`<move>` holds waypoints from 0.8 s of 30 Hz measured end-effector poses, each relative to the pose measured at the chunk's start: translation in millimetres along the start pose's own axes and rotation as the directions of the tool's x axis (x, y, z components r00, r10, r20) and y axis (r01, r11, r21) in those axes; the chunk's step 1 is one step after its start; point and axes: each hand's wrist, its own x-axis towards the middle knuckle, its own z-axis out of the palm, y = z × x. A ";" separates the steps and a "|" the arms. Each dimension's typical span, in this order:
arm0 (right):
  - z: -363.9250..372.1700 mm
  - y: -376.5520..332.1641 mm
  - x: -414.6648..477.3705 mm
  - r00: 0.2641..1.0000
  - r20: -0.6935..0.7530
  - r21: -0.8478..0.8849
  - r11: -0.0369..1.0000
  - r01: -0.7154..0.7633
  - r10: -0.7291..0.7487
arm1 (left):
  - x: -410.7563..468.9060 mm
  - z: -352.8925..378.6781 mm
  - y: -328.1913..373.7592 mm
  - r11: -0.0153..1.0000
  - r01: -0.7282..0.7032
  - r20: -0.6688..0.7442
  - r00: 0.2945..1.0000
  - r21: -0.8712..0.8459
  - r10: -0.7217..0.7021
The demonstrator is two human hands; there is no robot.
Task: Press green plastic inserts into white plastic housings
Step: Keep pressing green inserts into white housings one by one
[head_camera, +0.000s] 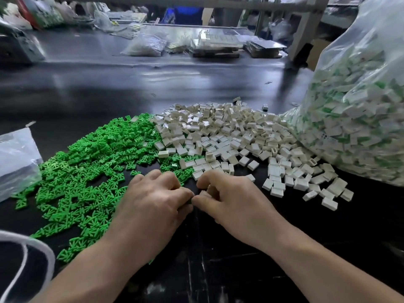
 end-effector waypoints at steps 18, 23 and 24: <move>-8.3 1.2 -4.8 0.974 0.227 0.796 0.579 -0.180 -0.010 | -5.3 -24.2 13.2 0.225 0.295 0.176 0.883 -0.928 -0.434; -10.4 0.6 -4.9 0.951 0.308 0.880 0.384 -0.279 -0.014 | -4.2 -25.6 13.7 0.049 0.289 0.235 0.856 -0.956 -0.461; -11.4 0.4 -4.6 0.947 0.319 0.882 0.373 -0.287 -0.026 | -3.9 -25.2 14.3 0.047 0.288 0.234 0.854 -0.957 -0.465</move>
